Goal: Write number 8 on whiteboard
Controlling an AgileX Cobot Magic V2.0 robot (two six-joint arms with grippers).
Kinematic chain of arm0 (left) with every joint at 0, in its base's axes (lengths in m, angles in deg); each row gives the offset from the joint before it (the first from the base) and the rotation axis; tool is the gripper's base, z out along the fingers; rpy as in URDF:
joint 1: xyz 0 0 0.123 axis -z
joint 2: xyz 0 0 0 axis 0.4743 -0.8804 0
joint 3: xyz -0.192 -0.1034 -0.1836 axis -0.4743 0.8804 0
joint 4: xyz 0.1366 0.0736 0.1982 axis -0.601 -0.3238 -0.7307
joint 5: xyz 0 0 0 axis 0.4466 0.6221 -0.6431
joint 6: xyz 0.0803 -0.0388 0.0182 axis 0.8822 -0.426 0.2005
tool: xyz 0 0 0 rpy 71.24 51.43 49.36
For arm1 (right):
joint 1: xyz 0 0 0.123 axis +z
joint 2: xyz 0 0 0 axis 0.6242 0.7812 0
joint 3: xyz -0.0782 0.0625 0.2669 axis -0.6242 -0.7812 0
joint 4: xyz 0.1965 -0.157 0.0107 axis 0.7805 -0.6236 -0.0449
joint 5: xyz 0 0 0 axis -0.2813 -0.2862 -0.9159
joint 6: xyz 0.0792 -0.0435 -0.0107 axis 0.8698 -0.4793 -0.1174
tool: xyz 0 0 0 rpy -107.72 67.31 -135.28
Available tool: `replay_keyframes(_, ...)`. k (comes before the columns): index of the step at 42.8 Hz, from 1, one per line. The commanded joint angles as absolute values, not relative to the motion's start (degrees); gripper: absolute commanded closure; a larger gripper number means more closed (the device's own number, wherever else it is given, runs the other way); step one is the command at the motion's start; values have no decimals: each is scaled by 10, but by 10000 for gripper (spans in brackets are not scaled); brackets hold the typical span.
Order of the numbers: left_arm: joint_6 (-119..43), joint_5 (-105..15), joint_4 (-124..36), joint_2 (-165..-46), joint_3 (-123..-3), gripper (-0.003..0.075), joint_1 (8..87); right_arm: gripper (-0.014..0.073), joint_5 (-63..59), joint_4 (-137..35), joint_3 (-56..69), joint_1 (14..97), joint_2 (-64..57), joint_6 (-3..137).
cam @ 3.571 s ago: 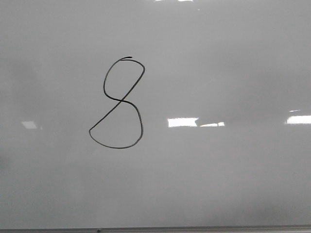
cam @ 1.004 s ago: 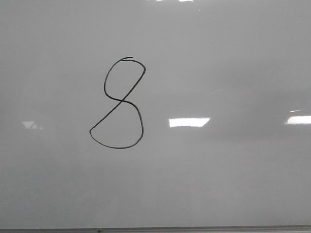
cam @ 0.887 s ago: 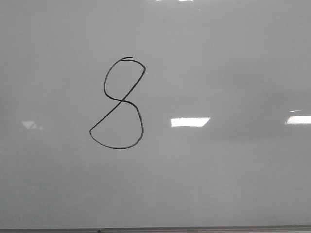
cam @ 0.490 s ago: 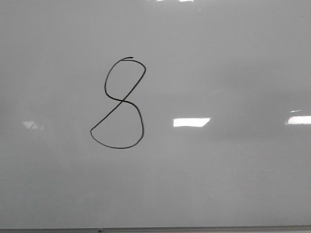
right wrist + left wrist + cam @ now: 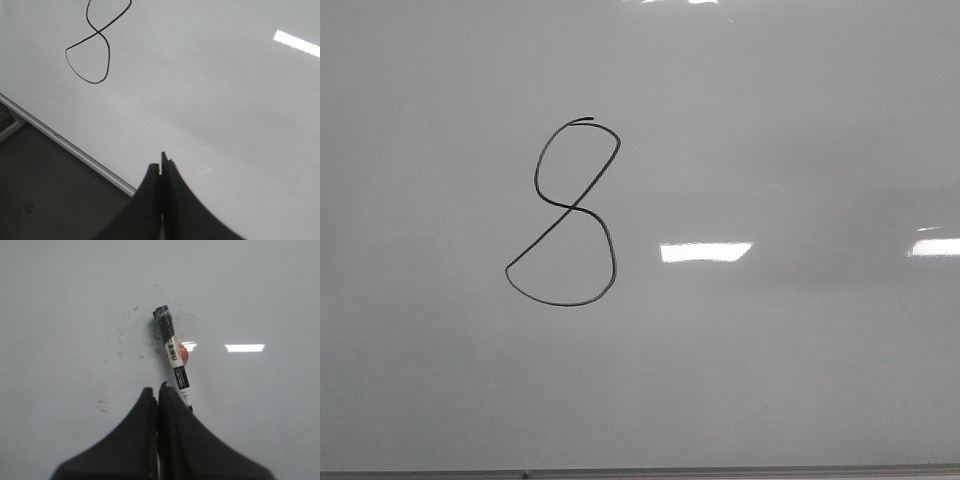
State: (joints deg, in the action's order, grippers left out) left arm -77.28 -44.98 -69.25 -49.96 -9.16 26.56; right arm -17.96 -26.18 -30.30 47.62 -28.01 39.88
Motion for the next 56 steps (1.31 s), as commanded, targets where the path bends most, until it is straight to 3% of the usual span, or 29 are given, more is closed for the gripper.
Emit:
replay_keyframes(1,-781,-516,-693,-489,-79,741,265,662,-149,-242,-288,472,-281,397)
replay_keyframes(51,-781,-528,-692,-468,-47,741,265,662,-150,-242,-288,472,-281,397)
replay_keyframes(56,-781,-528,-692,-468,-47,741,265,662,-104,-250,-292,472,-284,398)
